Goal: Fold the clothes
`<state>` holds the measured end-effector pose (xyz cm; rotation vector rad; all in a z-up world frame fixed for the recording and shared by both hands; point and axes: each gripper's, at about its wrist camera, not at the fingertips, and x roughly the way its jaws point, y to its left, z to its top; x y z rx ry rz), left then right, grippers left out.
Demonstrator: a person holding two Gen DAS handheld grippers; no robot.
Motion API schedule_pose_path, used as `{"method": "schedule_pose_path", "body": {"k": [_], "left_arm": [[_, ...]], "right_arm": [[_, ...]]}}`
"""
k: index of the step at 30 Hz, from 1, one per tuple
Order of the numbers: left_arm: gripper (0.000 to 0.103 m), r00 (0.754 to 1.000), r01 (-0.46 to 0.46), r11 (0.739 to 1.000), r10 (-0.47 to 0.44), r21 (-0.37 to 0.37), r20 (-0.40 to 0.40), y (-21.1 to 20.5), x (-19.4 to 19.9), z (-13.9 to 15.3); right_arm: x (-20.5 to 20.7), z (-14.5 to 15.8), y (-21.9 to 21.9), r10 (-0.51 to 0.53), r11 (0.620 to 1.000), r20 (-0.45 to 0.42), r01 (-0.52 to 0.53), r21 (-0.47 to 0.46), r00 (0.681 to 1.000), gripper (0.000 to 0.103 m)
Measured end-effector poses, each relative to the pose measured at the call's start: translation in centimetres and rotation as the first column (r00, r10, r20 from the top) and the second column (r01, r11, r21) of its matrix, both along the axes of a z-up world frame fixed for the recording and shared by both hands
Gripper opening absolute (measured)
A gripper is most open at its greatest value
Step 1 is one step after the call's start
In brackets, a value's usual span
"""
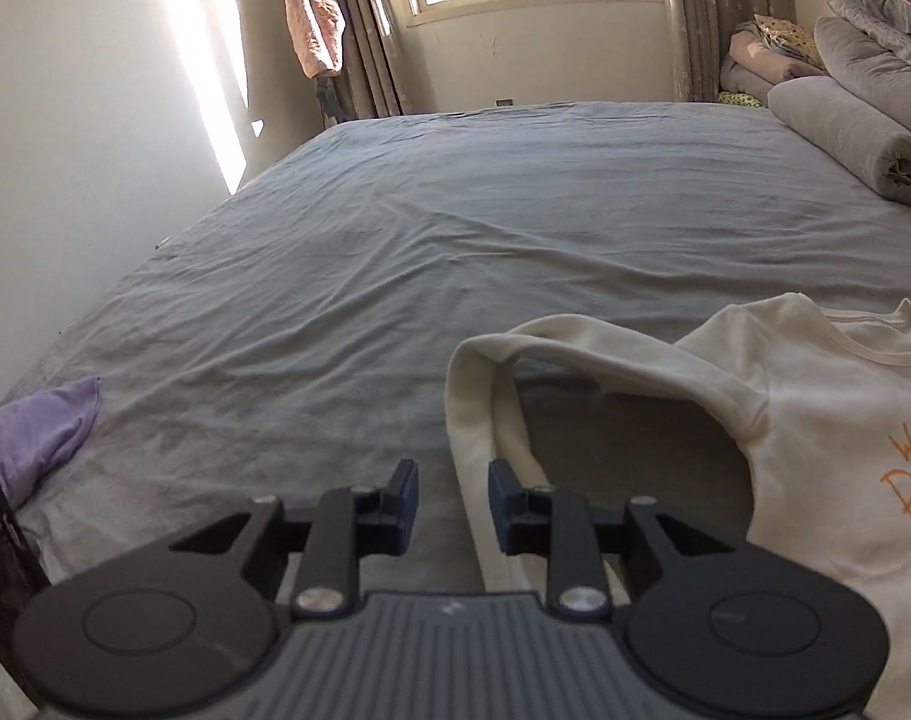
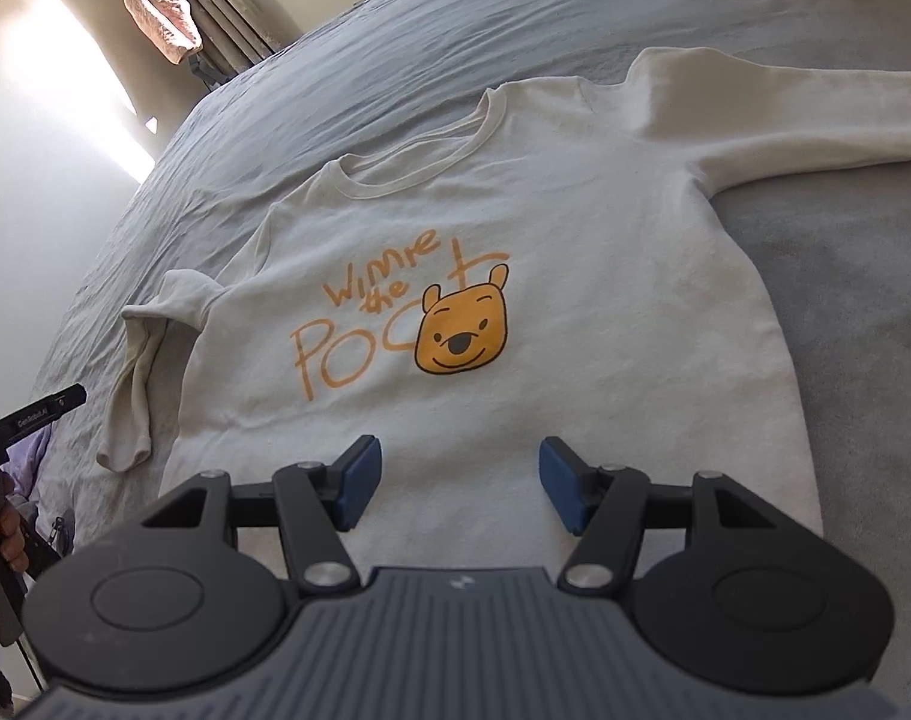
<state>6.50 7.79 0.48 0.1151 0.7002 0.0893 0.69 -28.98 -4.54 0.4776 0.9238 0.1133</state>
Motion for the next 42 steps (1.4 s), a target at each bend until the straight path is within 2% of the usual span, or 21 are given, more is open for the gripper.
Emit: {"method": "schedule_pose_path", "body": {"k": [2, 5, 7, 10, 12, 15, 19, 24, 27, 31, 34, 37, 40, 41, 42], "left_arm": [[0.026, 0.998, 0.065, 0.993, -0.066, -0.094, -0.012, -0.4, -2.2, -0.6], [0.026, 0.977, 0.197, 0.964, -0.207, -0.180, -0.041, -2.0, -5.3, -1.9], [0.026, 0.950, 0.280, 0.940, -0.301, -0.196, -0.087, -3.3, -6.9, -2.6], [0.026, 0.893, 0.378, 0.901, -0.415, -0.212, -0.171, -5.3, -9.0, -3.9], [0.026, 0.880, 0.387, 0.899, -0.426, -0.202, -0.211, -5.8, -10.1, -4.5], [0.026, 0.874, 0.397, 0.902, -0.428, -0.171, -0.231, -5.6, -12.2, -5.0], [0.026, 0.864, 0.395, 0.894, -0.439, -0.210, -0.244, -3.9, -14.6, -5.1], [0.026, 0.829, 0.399, 0.869, -0.478, -0.294, -0.288, -1.8, -16.5, -4.8], [0.026, 0.834, 0.366, 0.864, -0.469, -0.345, -0.291, -0.6, -16.8, -3.9], [0.028, 0.882, 0.284, 0.873, -0.400, -0.397, -0.248, 1.1, -16.7, -3.1], [0.029, 0.902, 0.232, 0.887, -0.350, -0.399, -0.253, 1.6, -16.1, -3.4], [0.029, 0.889, 0.203, 0.887, -0.344, -0.414, -0.301, 1.4, -15.4, -4.4], [0.032, 0.883, 0.209, 0.887, -0.352, -0.411, -0.311, 1.3, -15.7, -4.4], [0.032, 0.881, 0.212, 0.887, -0.355, -0.409, -0.313, 1.2, -15.9, -4.4], [0.025, 0.879, 0.216, 0.888, -0.358, -0.407, -0.314, 1.2, -16.0, -4.4]], "right_arm": [[-0.6, 0.0, -0.1, 0.008, 1.000, 0.007, -0.007, -0.016, 1.000, 0.062], [-2.0, 0.2, 0.1, 0.012, 0.998, 0.013, -0.011, -0.068, 1.000, 0.062], [-3.0, 0.3, 0.5, 0.026, 0.994, 0.001, -0.025, -0.107, 1.000, 0.062], [-4.3, 0.4, 1.4, 0.067, 0.984, -0.040, -0.072, -0.161, 0.997, 0.063], [-5.5, 0.4, 1.9, 0.106, 0.973, -0.080, -0.120, -0.198, 0.991, 0.063], [-7.7, 0.4, 2.0, 0.126, 0.963, -0.141, -0.155, -0.221, 0.982, 0.063], [-11.2, 0.2, 1.0, 0.119, 0.964, -0.190, -0.159, -0.213, 0.975, 0.063], [-14.8, 0.4, 0.0, 0.098, 0.964, -0.222, -0.148, -0.220, 0.970, 0.063], [-16.3, 1.3, -0.6, 0.087, 0.970, -0.226, -0.135, -0.204, 0.970, 0.063], [-17.5, 3.3, -2.2, 0.021, 0.987, -0.150, -0.045, -0.155, 0.989, 0.063], [-17.6, 3.6, -3.5, -0.052, 0.989, -0.130, 0.033, -0.145, 0.990, 0.064], [-17.4, 3.0, -4.8, -0.127, 0.984, -0.142, 0.107, -0.140, 0.982, 0.064], [-16.9, 1.3, -4.8, -0.121, 0.987, -0.208, 0.096, -0.128, 0.971, 0.063], [-16.8, 0.8, -4.5, -0.111, 0.988, -0.232, 0.083, -0.127, 0.966, 0.057], [-16.7, 0.4, -4.3, -0.098, 0.989, -0.251, 0.066, -0.130, 0.963, 0.042]]}}
